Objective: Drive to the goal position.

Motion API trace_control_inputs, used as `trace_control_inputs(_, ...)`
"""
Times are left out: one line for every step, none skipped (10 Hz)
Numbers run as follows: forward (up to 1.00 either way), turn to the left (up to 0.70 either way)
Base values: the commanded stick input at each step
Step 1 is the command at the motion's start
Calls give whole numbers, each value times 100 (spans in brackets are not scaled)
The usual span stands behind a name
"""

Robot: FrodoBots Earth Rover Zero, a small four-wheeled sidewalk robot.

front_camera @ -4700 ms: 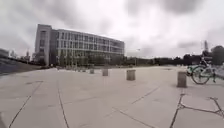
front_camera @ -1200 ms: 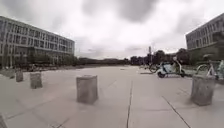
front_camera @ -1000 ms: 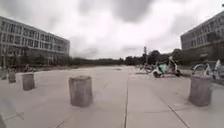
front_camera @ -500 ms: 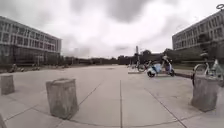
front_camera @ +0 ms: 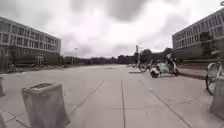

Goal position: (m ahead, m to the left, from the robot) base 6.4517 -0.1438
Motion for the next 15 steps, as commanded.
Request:
trace_control_inputs(70,0)
trace_control_inputs(70,0)
trace_control_inputs(70,0)
trace_control_inputs(70,0)
trace_control_inputs(70,0)
trace_control_inputs(70,0)
trace_control_inputs(70,0)
trace_control_inputs(70,0)
trace_control_inputs(70,0)
trace_control_inputs(70,0)
trace_control_inputs(70,0)
trace_control_inputs(70,0)
trace_control_inputs(70,0)
trace_control_inputs(70,0)
trace_control_inputs(70,0)
